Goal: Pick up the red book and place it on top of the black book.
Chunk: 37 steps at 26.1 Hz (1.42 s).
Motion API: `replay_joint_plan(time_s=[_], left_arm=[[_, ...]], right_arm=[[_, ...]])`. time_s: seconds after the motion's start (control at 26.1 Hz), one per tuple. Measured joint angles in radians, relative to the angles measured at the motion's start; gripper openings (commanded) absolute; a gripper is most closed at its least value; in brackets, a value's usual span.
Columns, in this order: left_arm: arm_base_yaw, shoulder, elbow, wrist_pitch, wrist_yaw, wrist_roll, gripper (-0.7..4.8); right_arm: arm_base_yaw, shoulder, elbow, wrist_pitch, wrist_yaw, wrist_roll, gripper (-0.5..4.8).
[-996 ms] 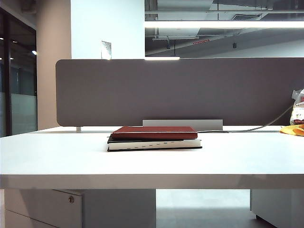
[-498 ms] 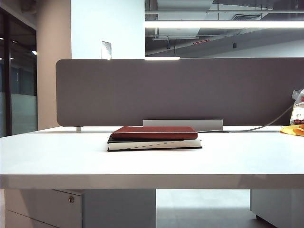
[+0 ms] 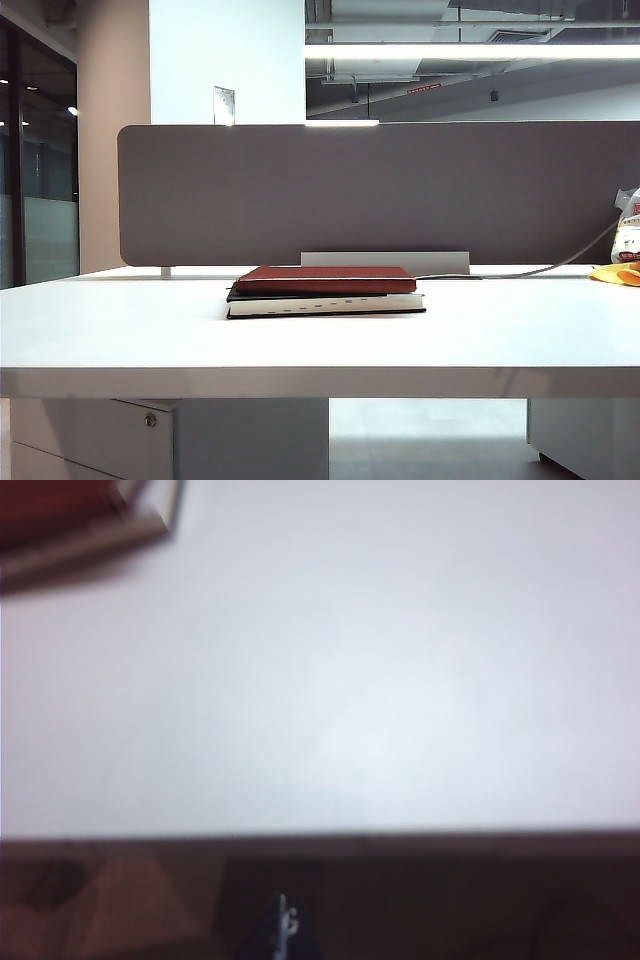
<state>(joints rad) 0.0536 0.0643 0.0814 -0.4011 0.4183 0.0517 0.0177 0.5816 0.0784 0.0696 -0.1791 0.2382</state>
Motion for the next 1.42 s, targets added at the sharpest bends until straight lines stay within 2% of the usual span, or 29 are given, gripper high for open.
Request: replay_joint_plan(time_s=[0.27, 0.57, 0.73, 1.03, 1.42], left_arm=[[0.000, 0.000, 0.000, 0.000, 0.000, 0.000, -0.04], [0.000, -0.021, -0.013, 0.038, 0.000, 0.000, -0.04], [0.000, -0.066, -0.018, 0.074, 0.001, 0.000, -0.04], [0.000, -0.061, -0.067, 0.264, 0.000, 0.000, -0.03], [0.000, -0.061, -0.068, 0.267, 0.000, 0.000, -0.03]], right_arm=[[0.000, -0.265, 0.000, -0.006, 0.000, 0.000, -0.01], [0.000, -0.439, -0.020, 0.000, 0.000, 0.000, -0.01], [0.000, -0.491, -0.070, -0.012, 0.000, 0.000, -0.01], [0.000, -0.543, -0.070, -0.117, 0.000, 0.000, -0.01], [0.000, -0.579, -0.070, -0.105, -0.001, -0.001, -0.01]])
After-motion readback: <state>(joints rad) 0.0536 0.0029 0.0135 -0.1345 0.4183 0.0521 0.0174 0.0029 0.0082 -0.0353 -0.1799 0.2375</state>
